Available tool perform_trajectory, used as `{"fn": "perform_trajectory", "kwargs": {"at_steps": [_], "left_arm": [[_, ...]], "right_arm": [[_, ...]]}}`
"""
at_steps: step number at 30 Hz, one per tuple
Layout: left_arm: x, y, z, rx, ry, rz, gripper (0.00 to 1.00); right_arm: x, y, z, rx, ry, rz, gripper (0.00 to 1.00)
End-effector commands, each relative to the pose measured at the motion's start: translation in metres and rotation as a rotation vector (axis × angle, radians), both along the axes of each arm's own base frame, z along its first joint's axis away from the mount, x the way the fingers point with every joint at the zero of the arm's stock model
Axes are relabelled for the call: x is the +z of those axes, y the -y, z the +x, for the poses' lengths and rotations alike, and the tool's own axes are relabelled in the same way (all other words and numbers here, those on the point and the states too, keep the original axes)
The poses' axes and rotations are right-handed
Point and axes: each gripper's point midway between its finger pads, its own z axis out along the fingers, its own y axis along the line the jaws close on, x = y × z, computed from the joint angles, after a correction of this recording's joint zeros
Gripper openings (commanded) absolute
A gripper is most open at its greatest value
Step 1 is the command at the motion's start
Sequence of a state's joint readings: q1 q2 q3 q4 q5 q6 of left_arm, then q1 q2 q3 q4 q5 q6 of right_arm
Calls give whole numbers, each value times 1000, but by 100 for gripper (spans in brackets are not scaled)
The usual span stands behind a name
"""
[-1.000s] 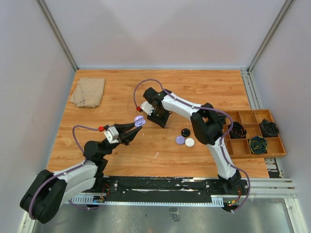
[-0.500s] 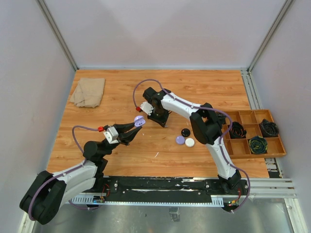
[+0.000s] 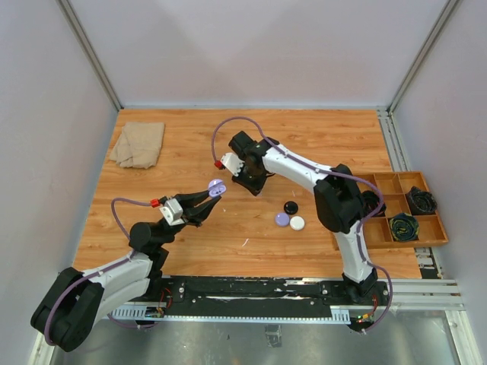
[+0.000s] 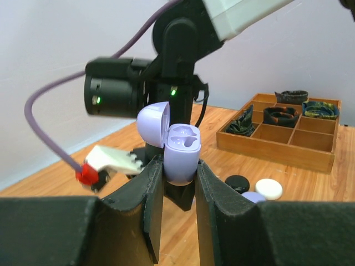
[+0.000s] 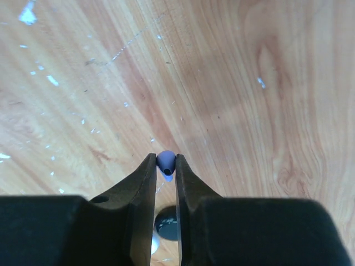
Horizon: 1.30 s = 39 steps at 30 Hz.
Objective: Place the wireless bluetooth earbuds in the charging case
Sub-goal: Pick up the earbud from the center of the board, then place the earbud in the charging case.
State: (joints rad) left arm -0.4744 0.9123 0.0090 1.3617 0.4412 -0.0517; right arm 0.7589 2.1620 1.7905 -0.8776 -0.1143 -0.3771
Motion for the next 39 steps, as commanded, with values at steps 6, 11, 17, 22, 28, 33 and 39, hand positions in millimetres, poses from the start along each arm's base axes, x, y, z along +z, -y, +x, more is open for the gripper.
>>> {"fn": "perform_trajectory", "kwargs": {"at_steps": [6, 11, 17, 22, 28, 33, 39], "left_arm": [[-6, -13, -8, 44, 35, -16, 0], [-9, -12, -7, 42, 25, -13, 0], [-7, -10, -9, 29, 37, -11, 0], [-7, -10, -10, 23, 41, -10, 0], [-7, -9, -10, 20, 44, -5, 0], [-7, -8, -12, 10, 49, 0, 0], [-5, -8, -14, 8, 57, -7, 0]], "right_arm": [[93, -17, -4, -73, 165, 303, 4], [128, -16, -17, -85, 215, 432, 4], [161, -22, -35, -98, 245, 616, 3], [184, -26, -50, -83, 251, 735, 3], [215, -36, -74, -11, 267, 893, 4], [239, -44, -94, 58, 285, 1033, 5], [267, -57, -117, 161, 309, 1182, 6]]}}
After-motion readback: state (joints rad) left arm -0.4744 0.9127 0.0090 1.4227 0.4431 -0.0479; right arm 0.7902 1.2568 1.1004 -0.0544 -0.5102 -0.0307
